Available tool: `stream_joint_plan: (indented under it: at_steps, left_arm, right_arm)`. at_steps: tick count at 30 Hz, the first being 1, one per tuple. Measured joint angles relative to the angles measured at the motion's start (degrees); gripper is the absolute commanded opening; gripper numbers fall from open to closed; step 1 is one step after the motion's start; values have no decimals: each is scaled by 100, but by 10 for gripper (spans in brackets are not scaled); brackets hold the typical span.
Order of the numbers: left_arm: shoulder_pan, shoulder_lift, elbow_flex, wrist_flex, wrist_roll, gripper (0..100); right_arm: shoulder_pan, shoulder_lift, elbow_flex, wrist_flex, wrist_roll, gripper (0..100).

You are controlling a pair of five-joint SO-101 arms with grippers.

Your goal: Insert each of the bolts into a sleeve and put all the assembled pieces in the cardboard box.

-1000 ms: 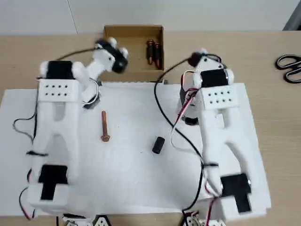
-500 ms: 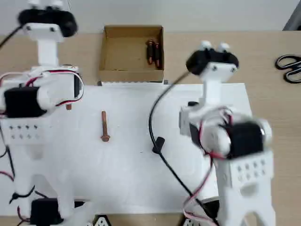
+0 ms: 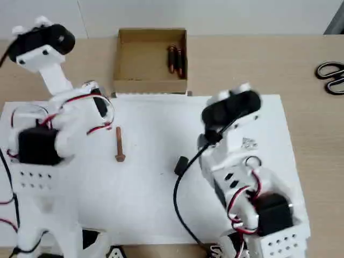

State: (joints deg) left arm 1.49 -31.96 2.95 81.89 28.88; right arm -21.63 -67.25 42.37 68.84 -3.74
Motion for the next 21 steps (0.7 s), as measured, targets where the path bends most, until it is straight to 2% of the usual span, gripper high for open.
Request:
stream_joint_plan:
  at_steps: [6, 14, 17, 21]
  left_arm:
    - [290, -1178, 2013, -1591, 70, 6]
    - [598, -2989, 4914, -3868, 114, 6]
    - [721, -3481, 5591, -4299, 141, 6]
    - [765, -3877, 5969, -4413, 554, 6]
  right_arm:
    - [-264, -475, 1178, -905, 9, 2]
    - [-281, -510, 1908, -1468, 9, 2]
    - [-492, -519, 2127, -1609, 9, 2]
    - [-853, -519, 2268, -1732, 9, 2]
